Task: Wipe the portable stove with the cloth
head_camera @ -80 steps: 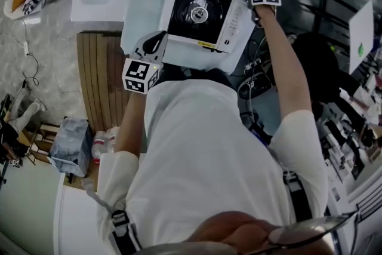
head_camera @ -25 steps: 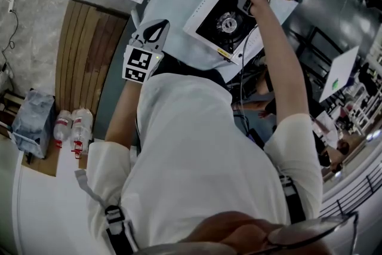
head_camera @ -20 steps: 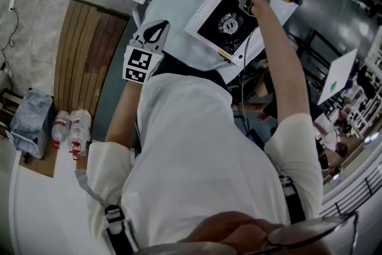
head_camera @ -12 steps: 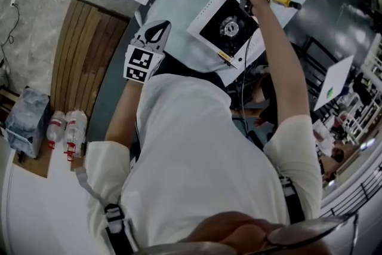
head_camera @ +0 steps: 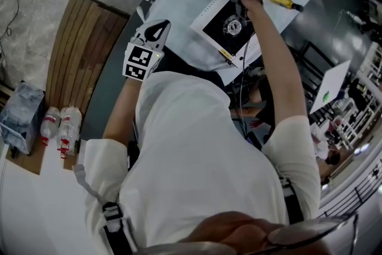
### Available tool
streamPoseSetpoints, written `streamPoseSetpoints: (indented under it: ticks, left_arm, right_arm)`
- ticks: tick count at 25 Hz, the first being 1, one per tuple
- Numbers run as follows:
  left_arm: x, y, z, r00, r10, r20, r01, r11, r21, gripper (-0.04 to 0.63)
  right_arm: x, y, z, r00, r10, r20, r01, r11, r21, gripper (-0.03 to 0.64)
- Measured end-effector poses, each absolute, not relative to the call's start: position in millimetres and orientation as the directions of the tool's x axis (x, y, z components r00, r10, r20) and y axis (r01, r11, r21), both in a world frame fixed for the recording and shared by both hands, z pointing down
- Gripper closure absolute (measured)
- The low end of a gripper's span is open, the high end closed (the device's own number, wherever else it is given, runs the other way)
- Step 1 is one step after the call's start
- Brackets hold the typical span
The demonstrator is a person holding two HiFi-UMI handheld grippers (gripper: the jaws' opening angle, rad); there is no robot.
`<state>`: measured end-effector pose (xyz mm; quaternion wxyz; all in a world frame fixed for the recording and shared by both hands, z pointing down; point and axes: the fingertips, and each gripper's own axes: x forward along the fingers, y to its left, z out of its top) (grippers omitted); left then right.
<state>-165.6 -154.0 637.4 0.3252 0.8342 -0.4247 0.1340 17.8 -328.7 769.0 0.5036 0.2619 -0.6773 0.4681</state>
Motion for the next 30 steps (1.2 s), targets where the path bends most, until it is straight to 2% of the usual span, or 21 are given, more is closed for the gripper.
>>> streamPoseSetpoints:
  ticks: [17, 30]
  left_arm:
    - [-173.9, -136.6, 637.9, 0.591, -0.639, 0.493, -0.804, -0.412, 0.43, 0.563]
    - [-166.5, -94.8, 627.9, 0.531, -0.685, 0.499, -0.835, -0.325, 0.443, 0.564]
  right_arm:
    - [-20.2, -246.4, 777.7, -0.319, 0.312, 0.895, -0.783, 0.445, -0.434, 0.543]
    - [-45.3, -193.0, 778.8, -0.324, 0.351, 0.878, -0.725, 0.504, -0.469, 0.543]
